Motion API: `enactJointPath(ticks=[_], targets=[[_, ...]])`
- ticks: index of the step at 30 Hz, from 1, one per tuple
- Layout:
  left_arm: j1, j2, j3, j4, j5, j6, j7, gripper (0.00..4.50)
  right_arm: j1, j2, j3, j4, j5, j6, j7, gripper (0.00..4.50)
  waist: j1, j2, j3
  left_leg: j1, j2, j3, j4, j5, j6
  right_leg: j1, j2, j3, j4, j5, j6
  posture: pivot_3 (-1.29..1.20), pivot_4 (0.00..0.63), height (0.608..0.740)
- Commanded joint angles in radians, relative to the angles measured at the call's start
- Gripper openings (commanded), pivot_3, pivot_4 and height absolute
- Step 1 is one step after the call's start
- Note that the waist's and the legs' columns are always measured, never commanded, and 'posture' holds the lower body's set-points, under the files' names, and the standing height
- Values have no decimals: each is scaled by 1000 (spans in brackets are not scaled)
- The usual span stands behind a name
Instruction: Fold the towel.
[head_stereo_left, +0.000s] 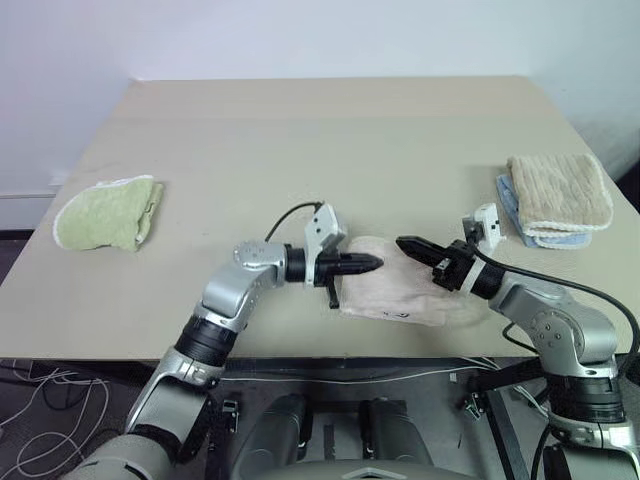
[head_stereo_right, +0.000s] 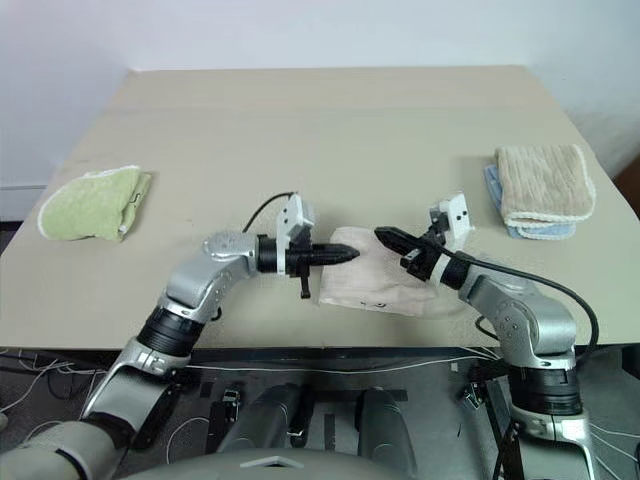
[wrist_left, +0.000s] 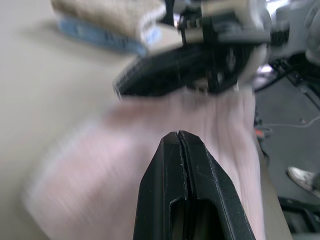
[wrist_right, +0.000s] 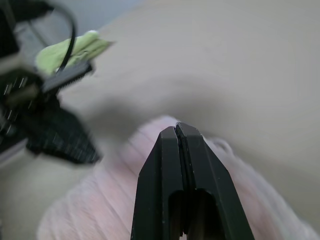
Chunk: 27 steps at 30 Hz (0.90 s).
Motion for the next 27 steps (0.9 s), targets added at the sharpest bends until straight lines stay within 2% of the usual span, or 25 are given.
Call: enactJointPath(ticks=[1,6,8,12,14,16,19,23,27], targets=[[-8,-27,-7,25,0,35,22,24,36,40,8,1,24,1,-4,0,1,0,0,0,0,0,0,0,0,0,0,0,0,0,0,0,150,740],[6,-22,-62,150,82,-21,21,24,77,100,93,111,-73,-70,-3,0,-6,0,-1,3,0,0,0,0,0,2,0,0,1,0,0,0,150,740],[3,-36,-41,175,71,-19,27,24,78,113,121,154,-110,-101,1,0,-12,-3,-3,4,0,0,0,0,0,4,1,0,1,0,0,0,150,740],[7,-19,-29,138,50,22,2,24,70,75,153,154,-127,-106,62,0,-29,-3,-5,20,1,-3,-3,-2,-2,23,0,-3,-9,-3,-3,0,150,740],[5,-11,3,123,12,57,-14,24,49,62,128,148,-101,-84,74,0,-32,-3,-5,20,1,-4,-3,-2,-2,27,1,-5,-13,-3,-3,0,150,740],[-8,-10,55,100,-42,99,-14,0,30,37,106,127,-74,-60,98,374,-32,-3,-5,20,1,-5,-3,-2,-2,26,0,-5,-13,-3,-3,0,150,740],[-28,-2,129,27,-140,177,-27,593,-2,3,71,101,-42,-38,118,1235,-30,-3,-4,16,1,-5,-4,-2,-1,18,0,-5,-13,-1,0,0,150,740],[-69,2,236,-38,-254,329,42,1875,-44,-53,29,51,4,-6,145,2572,-25,-2,-4,10,1,-5,-4,-2,-1,15,0,-6,-12,0,1,0,150,740],[-91,40,312,-55,-301,480,145,3281,-67,-126,1,16,27,19,176,3940,-25,-2,-4,10,1,-4,-4,-2,-1,15,0,-6,-13,0,1,0,150,740]])
